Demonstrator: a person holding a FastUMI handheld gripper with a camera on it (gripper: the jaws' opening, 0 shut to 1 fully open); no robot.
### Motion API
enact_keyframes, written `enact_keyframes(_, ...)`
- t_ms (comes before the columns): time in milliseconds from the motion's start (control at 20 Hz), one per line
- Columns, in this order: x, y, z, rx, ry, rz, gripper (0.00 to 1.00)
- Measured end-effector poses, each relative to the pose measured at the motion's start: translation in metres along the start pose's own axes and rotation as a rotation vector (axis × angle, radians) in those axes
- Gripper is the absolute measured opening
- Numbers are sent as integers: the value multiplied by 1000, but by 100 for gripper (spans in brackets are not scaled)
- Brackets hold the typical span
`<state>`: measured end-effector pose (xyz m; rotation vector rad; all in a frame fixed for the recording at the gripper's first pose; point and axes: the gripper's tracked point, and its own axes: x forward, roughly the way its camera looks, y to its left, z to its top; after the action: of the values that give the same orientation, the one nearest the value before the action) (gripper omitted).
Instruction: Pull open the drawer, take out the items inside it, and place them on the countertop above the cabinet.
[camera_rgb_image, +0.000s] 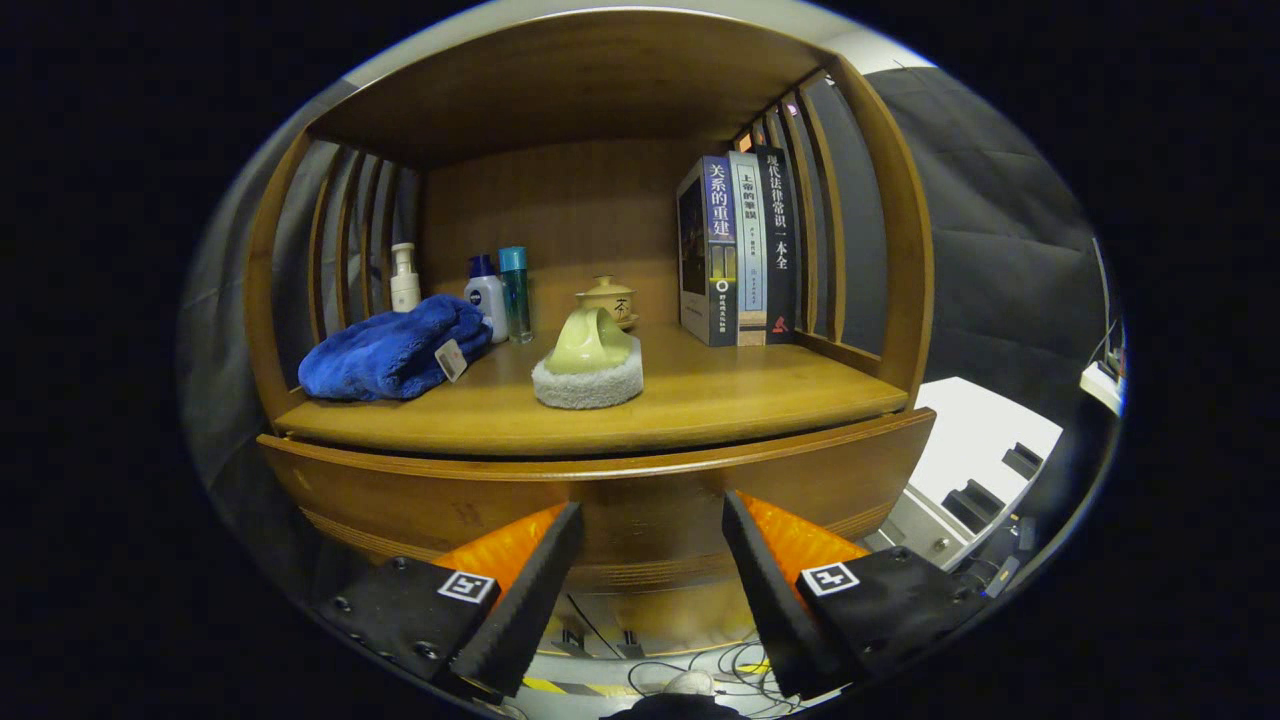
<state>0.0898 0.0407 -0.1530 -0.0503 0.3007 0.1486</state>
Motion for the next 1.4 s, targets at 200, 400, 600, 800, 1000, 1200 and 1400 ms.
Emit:
enact_keyframes(200,0,0,0,0,12,9,95)
enact_keyframes(400,-14,-6,49,60,-63,12,97)
enact_keyframes(600,-52,-24,133,24,-190,4,96)
enact_keyframes(800,-106,-33,201,-33,-296,-6,96)
enact_keyframes(1000,-141,-35,220,-8,-321,14,96)
enact_keyframes(1200,-151,-42,220,26,-305,22,96)
enact_keyframes(1400,-151,-43,219,24,-303,13,96)
